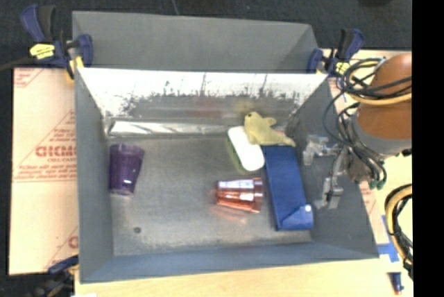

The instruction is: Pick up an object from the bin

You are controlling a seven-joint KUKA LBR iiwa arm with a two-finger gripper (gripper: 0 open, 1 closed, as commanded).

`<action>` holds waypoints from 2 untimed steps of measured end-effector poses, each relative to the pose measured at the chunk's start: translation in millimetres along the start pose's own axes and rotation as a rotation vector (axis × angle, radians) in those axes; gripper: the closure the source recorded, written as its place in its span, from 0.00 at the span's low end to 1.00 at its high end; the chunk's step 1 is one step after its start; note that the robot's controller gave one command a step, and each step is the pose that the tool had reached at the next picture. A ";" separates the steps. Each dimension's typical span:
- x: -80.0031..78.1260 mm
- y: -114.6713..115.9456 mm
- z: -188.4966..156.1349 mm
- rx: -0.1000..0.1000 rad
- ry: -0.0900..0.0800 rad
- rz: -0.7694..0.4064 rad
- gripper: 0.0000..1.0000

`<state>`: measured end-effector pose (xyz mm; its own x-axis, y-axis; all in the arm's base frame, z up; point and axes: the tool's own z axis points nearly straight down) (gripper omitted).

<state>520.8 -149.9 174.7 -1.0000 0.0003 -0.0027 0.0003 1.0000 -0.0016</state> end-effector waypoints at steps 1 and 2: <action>0.7 50.5 69.7 0.001 -0.005 0.006 0.00; 8.7 86.8 102.9 0.003 -0.013 0.125 0.00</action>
Offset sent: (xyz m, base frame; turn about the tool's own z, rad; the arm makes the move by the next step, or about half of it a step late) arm -0.0099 0.0882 -0.1047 0.1246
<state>512.4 -63.3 71.7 -0.9920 0.1254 -0.0160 0.1254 0.9921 -0.0034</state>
